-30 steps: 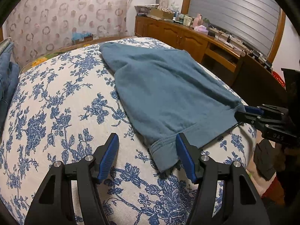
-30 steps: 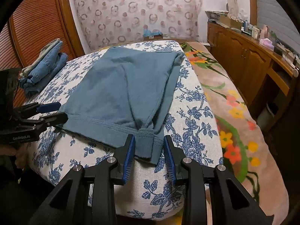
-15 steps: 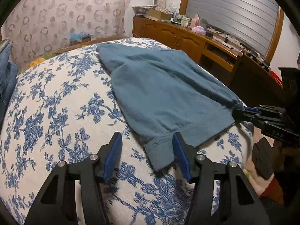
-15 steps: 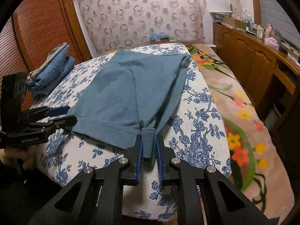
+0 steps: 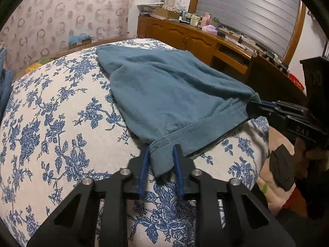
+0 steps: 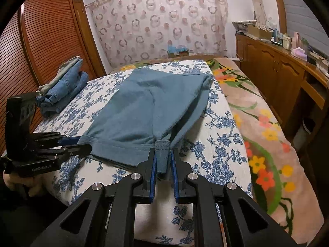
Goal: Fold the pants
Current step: 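Lift the shorts hem with both tools and carry it over toward the waistband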
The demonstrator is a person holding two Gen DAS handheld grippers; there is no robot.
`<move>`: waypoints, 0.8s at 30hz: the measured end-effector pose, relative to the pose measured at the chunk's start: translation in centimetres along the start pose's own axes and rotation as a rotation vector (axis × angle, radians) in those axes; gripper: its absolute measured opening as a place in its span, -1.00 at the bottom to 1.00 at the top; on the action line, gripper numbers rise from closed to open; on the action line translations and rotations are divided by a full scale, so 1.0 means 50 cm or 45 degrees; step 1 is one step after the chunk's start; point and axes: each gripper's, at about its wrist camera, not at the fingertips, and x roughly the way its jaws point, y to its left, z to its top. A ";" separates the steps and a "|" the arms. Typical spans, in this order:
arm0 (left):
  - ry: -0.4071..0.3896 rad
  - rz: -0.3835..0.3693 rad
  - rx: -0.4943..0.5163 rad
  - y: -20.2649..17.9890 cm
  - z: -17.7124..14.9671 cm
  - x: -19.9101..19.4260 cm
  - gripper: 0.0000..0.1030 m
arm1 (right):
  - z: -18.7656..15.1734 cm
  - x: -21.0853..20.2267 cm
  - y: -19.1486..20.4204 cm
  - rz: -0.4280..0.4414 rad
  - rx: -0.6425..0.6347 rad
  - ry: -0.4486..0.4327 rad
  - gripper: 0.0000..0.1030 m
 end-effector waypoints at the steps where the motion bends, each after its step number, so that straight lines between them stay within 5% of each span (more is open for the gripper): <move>1: -0.003 -0.007 -0.010 0.004 0.003 -0.003 -0.77 | 0.002 -0.001 0.000 0.008 -0.001 -0.004 -0.74; 8: -0.155 -0.058 -0.016 -0.004 0.058 -0.106 -0.80 | 0.053 -0.044 0.030 0.043 -0.060 -0.101 -0.75; 24: -0.561 0.103 0.077 0.031 0.220 -0.408 -0.80 | 0.269 -0.213 0.118 0.277 -0.158 -0.436 -0.75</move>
